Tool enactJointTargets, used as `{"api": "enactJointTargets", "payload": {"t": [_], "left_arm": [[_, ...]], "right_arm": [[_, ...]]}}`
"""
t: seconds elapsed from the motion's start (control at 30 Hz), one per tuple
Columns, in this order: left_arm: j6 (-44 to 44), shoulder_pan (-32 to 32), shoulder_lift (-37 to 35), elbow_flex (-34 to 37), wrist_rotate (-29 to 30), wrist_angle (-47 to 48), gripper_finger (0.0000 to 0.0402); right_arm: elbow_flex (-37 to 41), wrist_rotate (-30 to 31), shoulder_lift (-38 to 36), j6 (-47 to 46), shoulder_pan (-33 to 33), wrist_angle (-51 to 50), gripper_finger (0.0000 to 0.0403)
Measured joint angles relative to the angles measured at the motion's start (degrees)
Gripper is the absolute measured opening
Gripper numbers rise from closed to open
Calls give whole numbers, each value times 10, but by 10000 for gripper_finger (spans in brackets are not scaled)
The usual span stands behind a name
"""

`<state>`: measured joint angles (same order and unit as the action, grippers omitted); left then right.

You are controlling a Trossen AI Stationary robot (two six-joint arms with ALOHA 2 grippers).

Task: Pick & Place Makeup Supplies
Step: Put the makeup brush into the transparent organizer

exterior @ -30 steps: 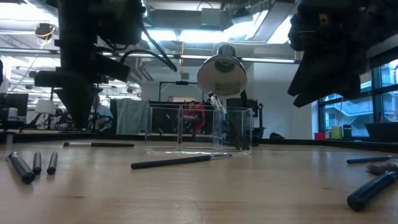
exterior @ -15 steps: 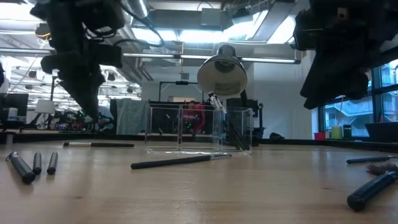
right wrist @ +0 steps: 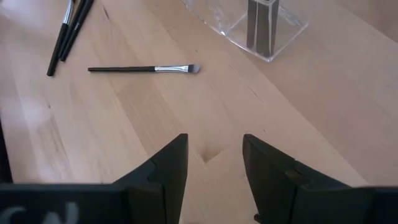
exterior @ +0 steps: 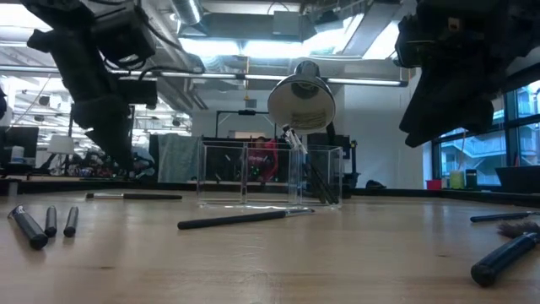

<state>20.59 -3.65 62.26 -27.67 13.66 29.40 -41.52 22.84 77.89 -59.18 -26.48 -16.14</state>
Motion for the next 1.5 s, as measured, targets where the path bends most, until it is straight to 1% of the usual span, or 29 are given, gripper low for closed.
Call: {"api": "enactJointTargets", "payload": {"t": [0.07, 0.17, 0.3, 0.47, 0.7, 0.97, 1.07, 1.3, 1.5], "left_arm": [[2, -6, 5, 7, -9, -3, 123], [2, -11, 11, 16, -16, -15, 131], [2, -18, 15, 21, -16, -17, 129], [-3, -18, 15, 21, -40, -24, 124], [-14, -17, 18, 21, -19, -24, 123], [-18, -17, 18, 21, -18, -24, 123], [-19, -17, 18, 21, -8, -25, 123], [-19, -17, 18, 22, -7, -27, 134], [-27, -17, 19, 60, -12, -68, 136]], "right_arm": [[0, 0, 0, -1, 0, 0, 154], [0, 0, 0, -1, 0, 0, 154], [0, 0, 0, -1, 0, 0, 154], [0, 0, 0, -1, 0, 0, 154], [0, 0, 0, -1, 0, 0, 154], [0, 1, 0, 0, 0, 0, 154], [0, 0, 0, 1, 0, 0, 154], [0, 0, 0, 1, 0, 0, 154], [0, 1, 0, 7, 0, 0, 154]]}}
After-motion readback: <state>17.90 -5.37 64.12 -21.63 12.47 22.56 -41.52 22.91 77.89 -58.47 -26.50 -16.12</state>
